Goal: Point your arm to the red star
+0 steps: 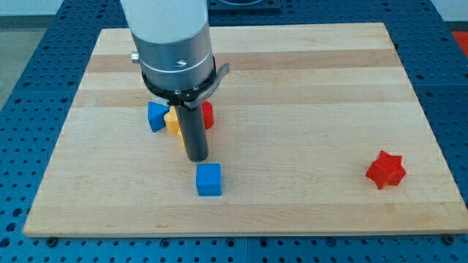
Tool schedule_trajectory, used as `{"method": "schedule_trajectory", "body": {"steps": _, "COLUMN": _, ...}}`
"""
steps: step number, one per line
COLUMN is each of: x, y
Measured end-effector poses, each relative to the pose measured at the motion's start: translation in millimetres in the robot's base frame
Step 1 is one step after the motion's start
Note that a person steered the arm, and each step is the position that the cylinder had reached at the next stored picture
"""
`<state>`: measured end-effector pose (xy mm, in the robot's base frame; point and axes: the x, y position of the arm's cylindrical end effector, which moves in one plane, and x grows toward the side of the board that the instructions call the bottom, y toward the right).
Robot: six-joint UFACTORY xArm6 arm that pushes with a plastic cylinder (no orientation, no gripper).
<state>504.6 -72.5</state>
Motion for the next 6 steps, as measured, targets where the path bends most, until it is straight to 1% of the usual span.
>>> {"method": "schedule_trajectory", "body": {"steps": 2, "x": -3.7, "y": -1.1}}
{"method": "schedule_trajectory", "body": {"steps": 3, "x": 5.1, "y": 30.9}}
{"method": "schedule_trajectory", "body": {"steps": 4, "x": 19.0, "y": 101.5}}
{"method": "schedule_trajectory", "body": {"steps": 5, "x": 20.2, "y": 154.2}}
{"method": "schedule_trajectory", "body": {"steps": 6, "x": -30.3, "y": 168.6}}
